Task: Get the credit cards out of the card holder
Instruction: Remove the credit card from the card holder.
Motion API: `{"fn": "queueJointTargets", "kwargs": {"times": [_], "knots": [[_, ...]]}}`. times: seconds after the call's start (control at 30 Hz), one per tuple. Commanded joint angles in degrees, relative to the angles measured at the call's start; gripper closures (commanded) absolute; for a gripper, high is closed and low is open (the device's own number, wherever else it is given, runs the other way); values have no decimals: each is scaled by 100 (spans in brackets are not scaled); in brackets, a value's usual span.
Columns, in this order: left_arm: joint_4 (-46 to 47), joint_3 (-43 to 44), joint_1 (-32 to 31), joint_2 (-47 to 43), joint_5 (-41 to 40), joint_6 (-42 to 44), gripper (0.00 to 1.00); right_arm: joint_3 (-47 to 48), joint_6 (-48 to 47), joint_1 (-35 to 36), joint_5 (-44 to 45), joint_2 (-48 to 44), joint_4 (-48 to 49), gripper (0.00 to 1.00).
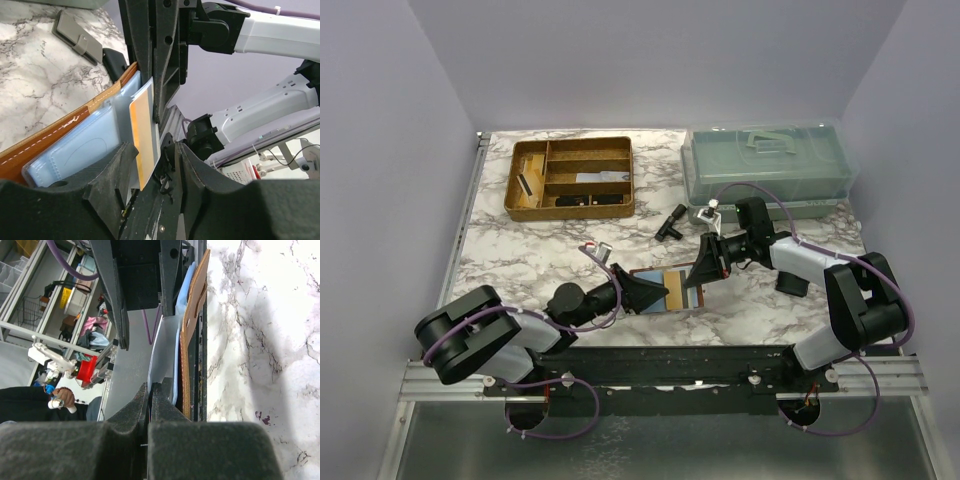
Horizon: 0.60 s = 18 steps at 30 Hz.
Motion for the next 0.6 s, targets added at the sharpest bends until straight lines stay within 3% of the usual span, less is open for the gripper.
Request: {"fn": "queueJointTargets", "kwargs": {"times": [0.0, 0.23, 0.4, 0.57], "knots": [[-557, 25, 11, -166, -49, 169, 53, -33, -68, 1, -348, -102, 169, 100], [-1455, 156, 8, -727, 14, 335, 47, -40, -66, 1, -364, -59, 151, 100], [-1438, 592, 7, -337, 709, 317, 46, -37, -52, 2, -408, -39, 165, 100], [-1288, 750, 7, -83, 722, 268, 49, -33, -48, 5, -426, -58, 169, 100]]}}
